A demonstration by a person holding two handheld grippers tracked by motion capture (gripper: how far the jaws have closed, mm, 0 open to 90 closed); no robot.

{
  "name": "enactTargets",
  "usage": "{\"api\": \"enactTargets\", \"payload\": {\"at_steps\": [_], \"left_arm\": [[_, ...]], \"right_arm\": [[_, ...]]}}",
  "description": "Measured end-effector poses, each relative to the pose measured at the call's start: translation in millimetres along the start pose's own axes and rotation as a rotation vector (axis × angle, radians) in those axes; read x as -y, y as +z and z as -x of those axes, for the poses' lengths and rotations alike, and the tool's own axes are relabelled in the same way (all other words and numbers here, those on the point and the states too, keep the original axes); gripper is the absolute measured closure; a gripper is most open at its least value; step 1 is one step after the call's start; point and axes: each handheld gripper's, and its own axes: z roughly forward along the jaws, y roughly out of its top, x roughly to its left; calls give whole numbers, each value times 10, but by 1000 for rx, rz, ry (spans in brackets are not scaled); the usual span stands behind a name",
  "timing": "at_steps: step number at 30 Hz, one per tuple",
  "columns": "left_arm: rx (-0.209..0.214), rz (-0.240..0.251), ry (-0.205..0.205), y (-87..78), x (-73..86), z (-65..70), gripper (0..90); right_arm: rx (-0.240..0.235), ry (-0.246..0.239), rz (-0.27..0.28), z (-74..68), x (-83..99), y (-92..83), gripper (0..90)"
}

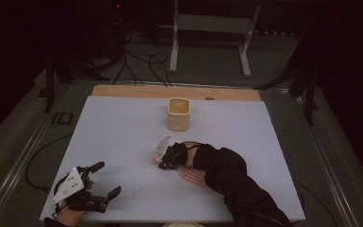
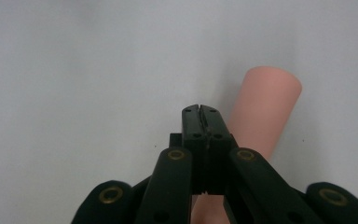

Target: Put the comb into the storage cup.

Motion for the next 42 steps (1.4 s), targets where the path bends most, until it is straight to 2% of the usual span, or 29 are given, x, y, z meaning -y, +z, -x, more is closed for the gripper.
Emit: {"api": "enactTargets", "payload": {"at_steps": [3, 12, 13, 15, 16, 25, 26, 32, 33, 42], "left_arm": [[-1, 1, -3, -1, 1, -5, 1], [-12, -3, -21, 6, 11, -29, 1], [-13, -3, -22, 6, 11, -31, 1], [-13, -4, -22, 7, 11, -30, 1], [-15, -5, -20, 10, 11, -29, 1], [-17, -2, -20, 8, 11, -30, 1], [-16, -3, -19, 8, 11, -29, 1], [-16, -3, -20, 9, 11, -30, 1], [-16, -3, -18, 9, 11, -29, 1], [-19, -3, -17, 13, 13, -30, 1]], "right_arm": [[-4, 12, 0, 5, 6, -1, 900], [22, 41, 2, 73, 80, -50, 900], [24, 68, 7, 99, 110, -66, 900], [26, 78, 8, 113, 127, -73, 900], [31, 99, 3, 128, 155, -80, 900], [71, 132, -9, 207, 235, -125, 900], [81, 152, -12, 228, 256, -142, 900], [95, 186, -11, 287, 316, -175, 900], [102, 203, -9, 319, 347, -194, 900], [124, 242, -12, 400, 463, -252, 900]]}}
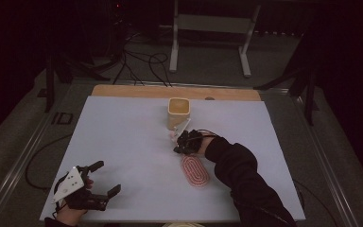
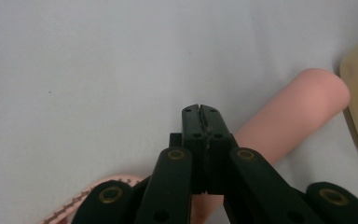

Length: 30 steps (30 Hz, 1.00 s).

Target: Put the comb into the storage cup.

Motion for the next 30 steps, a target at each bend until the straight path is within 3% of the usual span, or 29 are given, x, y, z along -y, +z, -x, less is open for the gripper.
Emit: {"api": "enactTargets", "payload": {"at_steps": [14, 21, 22, 26, 27, 30], "left_arm": [[2, 1, 0, 3, -1, 4, 1], [4, 0, 1, 11, 0, 5, 1], [4, 0, 1, 14, 1, 7, 1], [7, -2, 3, 22, -1, 11, 1], [7, -1, 3, 22, -1, 11, 1], [7, 1, 0, 24, -1, 12, 1]], "right_arm": [[57, 66, -53, 124, 193, -116, 900], [85, 94, -47, 214, 383, -214, 900], [89, 119, -51, 223, 437, -249, 900], [111, 148, -68, 256, 554, -329, 900], [112, 136, -60, 283, 596, -348, 900], [119, 172, -66, 284, 658, -395, 900]]}}
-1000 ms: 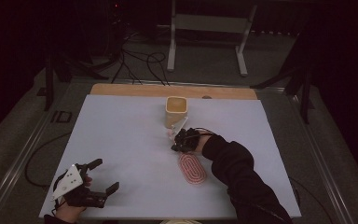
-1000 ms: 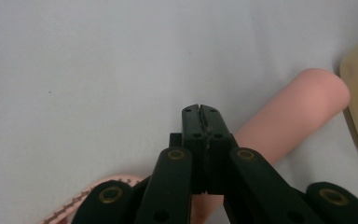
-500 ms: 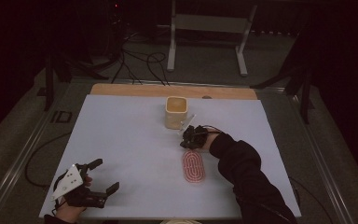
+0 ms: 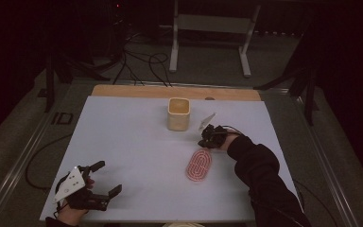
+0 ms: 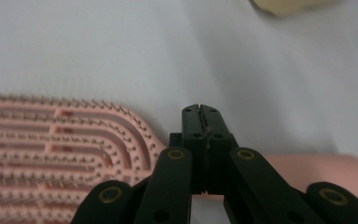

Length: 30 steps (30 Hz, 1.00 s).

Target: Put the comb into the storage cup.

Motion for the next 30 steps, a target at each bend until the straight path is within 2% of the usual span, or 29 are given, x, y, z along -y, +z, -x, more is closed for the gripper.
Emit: {"api": "enactTargets", "payload": {"at_steps": [2, 5, 6, 11, 15, 19, 21, 27, 29, 30], "left_arm": [[1, -2, 2, 0, 0, 0, 1], [1, -3, 3, 3, 0, -1, 1], [2, -2, 3, 7, 0, 1, 1], [4, -3, 4, 11, -3, 6, 1], [3, -3, 5, 12, -5, 4, 2], [4, 0, 5, 17, -6, 2, 1], [4, -1, 7, 21, -7, 3, 1], [7, 1, 3, 37, -7, 2, 1], [11, -2, 6, 50, -10, 1, 1], [13, -2, 8, 53, -12, 1, 1]], "right_arm": [[13, 31, -6, 36, 106, -56, 900], [19, 21, -7, 62, 181, -88, 900], [26, 37, -26, 45, 238, -125, 900], [46, 35, -47, 12, 381, -206, 900], [63, 55, -70, -25, 530, -289, 900], [73, 86, -89, -100, 672, -377, 900], [77, 121, -87, -143, 738, -412, 900], [89, 160, -91, -241, 881, -478, 900], [97, 220, -96, -307, 950, -520, 900], [101, 232, -94, -328, 972, -529, 900]]}}
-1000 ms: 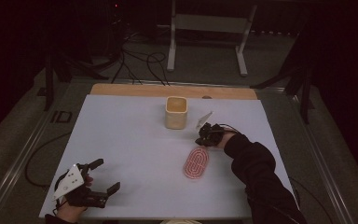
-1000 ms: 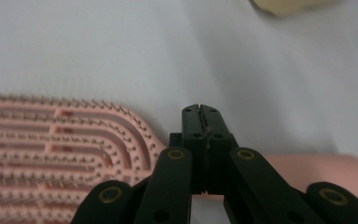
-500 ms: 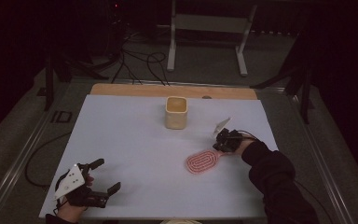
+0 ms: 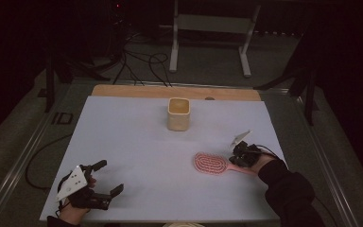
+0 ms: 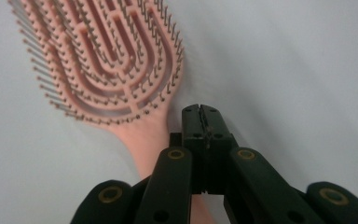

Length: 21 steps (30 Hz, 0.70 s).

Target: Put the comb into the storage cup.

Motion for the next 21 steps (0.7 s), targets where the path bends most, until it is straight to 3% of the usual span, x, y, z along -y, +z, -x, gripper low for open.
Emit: {"api": "enactTargets", "payload": {"at_steps": [4, 10, 15, 21], "left_arm": [[3, 3, 1, 8, -12, -12, 1], [2, 22, -6, 27, -44, -61, 1], [9, 18, 4, 52, -62, -79, 1], [22, 3, 8, 96, -58, -91, 1]], "right_arm": [[16, 36, 3, -53, 101, -31, 900], [57, 39, 25, -195, 200, -84, 900], [37, 42, 37, -293, 253, -114, 900], [54, 36, 34, -327, 263, -140, 900]]}}
